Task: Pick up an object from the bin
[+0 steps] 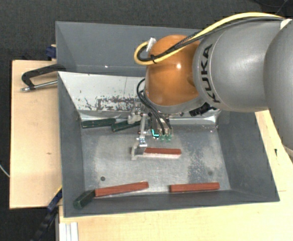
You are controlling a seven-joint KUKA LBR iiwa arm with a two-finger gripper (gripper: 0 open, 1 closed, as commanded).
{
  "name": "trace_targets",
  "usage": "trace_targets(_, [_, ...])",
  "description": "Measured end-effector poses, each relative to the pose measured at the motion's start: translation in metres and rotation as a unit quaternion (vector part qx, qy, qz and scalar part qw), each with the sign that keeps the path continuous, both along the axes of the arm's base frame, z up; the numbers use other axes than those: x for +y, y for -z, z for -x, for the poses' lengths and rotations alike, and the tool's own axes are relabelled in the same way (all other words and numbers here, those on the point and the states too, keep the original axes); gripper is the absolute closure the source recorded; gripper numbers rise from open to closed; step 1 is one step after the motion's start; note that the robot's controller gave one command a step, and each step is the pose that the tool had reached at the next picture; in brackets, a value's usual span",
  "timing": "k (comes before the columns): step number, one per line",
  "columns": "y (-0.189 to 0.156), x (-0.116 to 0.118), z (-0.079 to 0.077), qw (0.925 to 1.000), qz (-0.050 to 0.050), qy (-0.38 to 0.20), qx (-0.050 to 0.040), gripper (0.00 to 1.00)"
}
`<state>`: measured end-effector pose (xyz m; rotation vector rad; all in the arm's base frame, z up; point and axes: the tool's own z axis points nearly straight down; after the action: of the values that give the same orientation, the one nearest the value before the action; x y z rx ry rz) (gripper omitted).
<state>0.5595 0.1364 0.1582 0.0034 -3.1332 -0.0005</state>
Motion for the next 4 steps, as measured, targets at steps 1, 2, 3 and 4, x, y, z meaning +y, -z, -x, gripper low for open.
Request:
trace_targets(1, [-0.004, 0.000, -0.002, 1.0000, -0.001, 0.001, -0.0041, 0.00])
trace_targets(2, [0.017, -0.016, -0.003, 0.9997, -0.001, 0.026, -0.0055, 0.00])
trace_targets(3, [0.064, -0.031, 0.032, 0.9995, -0.001, 0.031, -0.0072, 0.00])
trace_targets(4, [0.079, -0.036, 0.047, 0.9998, -0.001, 0.017, -0.0070, 1.00])
